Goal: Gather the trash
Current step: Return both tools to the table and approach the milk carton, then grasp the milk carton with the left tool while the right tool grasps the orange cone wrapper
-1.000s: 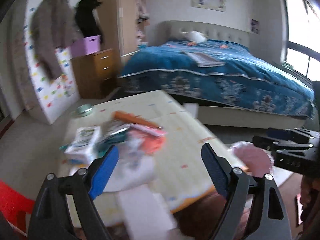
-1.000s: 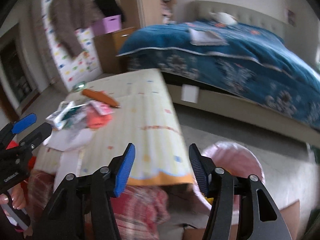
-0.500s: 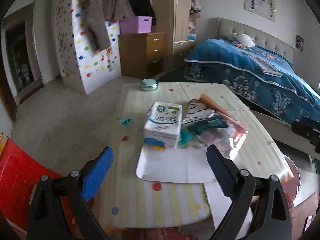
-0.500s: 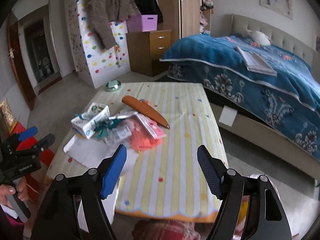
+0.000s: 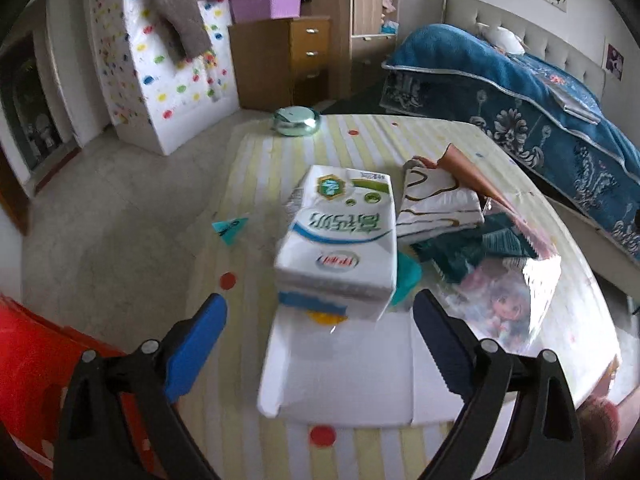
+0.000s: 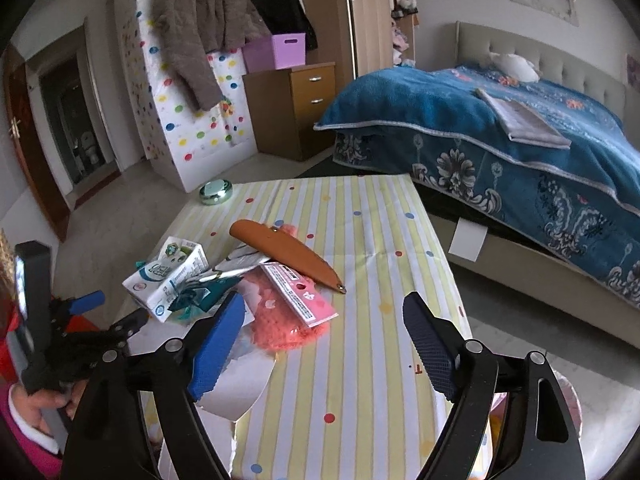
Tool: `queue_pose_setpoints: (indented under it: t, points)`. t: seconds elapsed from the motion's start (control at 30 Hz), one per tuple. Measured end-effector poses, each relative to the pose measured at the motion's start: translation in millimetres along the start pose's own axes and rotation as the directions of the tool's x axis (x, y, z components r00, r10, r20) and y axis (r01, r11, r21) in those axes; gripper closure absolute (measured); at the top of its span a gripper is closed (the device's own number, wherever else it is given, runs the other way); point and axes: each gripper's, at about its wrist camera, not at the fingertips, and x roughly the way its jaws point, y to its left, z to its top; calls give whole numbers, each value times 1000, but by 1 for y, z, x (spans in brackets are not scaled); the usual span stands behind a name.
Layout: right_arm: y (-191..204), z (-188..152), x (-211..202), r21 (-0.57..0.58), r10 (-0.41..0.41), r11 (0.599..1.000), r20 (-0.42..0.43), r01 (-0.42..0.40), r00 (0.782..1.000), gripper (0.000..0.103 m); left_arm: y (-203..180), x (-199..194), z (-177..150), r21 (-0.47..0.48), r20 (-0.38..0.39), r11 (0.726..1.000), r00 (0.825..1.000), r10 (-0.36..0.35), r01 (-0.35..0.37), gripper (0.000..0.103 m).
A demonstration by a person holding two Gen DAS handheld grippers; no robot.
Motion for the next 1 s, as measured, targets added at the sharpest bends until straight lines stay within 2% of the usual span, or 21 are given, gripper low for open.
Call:
queue_pose_setpoints:
  t: [0.07,0.27,0.4,0.63,0.73,0.83,1.0]
  points:
    - [-4,-1,4,4,-2,1000,-11,2,1000,22,-2,8,5,21,-11,1000,1000,1,-1,21]
    - [-9,-3,11,15,5,1000,-31,-5,1000,22,-11,25,14,70,-44,998,999,11,-8,33]
    - [-6,-6,7,7,9,1000,-33,-9,999,22,-12,17,14,65,-35,998,999,-12,15,34]
    - [-2,-8,-3,-8,16,1000,-29,-16,999,24,1,-36,7,-3,67,998,996,-57,57,34]
    - [6,-4,-1,-36,25,999,-34,-26,999,33,6,-56,13,-20,116,998,992,-56,59,34]
    - [15,1,9,-73,33,997,-51,-37,998,39,9,-63,22,-28,146,998,988,-52,57,34]
    - [35,17,35,-139,49,989,-71,-58,996,40,11,-49,36,-44,144,998,989,-36,43,34]
